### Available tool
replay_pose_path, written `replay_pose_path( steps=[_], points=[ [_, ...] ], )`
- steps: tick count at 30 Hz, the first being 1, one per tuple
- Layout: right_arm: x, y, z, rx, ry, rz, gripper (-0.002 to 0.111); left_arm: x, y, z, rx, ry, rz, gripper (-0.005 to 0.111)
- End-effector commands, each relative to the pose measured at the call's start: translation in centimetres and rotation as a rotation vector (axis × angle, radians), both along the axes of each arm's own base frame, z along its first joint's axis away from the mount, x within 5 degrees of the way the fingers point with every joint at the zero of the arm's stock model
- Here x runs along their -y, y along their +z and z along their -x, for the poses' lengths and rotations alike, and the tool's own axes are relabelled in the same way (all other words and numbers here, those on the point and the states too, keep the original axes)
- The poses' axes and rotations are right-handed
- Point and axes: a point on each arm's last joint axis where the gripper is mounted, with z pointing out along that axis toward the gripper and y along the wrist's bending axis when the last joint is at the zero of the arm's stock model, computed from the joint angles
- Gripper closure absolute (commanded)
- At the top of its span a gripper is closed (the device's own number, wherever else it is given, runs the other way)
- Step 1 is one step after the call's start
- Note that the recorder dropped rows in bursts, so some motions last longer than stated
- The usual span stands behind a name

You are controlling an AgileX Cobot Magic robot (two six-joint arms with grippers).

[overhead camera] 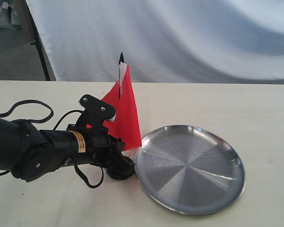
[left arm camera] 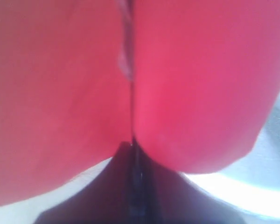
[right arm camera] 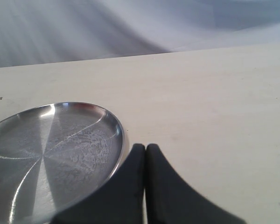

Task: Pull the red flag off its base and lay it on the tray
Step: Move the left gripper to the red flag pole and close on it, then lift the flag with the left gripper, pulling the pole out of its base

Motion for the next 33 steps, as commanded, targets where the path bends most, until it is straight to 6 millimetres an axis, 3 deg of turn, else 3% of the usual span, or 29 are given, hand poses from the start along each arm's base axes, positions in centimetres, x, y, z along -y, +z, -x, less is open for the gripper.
replay_pose_path(
  steps=[1,7,19,25,33],
  points=[
    [0.0,0.0,0.0,0.012,-0.002,0.012,0.109,0.2,0.2,-0.2,0.024,-0.002,0.016,0.107],
    [0.0,0.0,0.0,0.012,-0.002,0.012,0.109,0.3,0.8,-0.3,0.054,-0.004,0.035,0.107],
    [0.0,0.0,0.0,0.012,-0.002,0.012,0.109,-0.1,5.5,0.4,0.182,-0.004,0.106,0.107],
    [0.0,0.0,0.0,0.012,-0.002,0.012,0.109,0.1,6.3,0.8,0.115,0.083,0.255,0.107],
    [0.0,0.0,0.0,0.012,-0.002,0.012,0.109,3.8,6.9,2.9,0.121,-0.034,0.354,0.107]
  ],
)
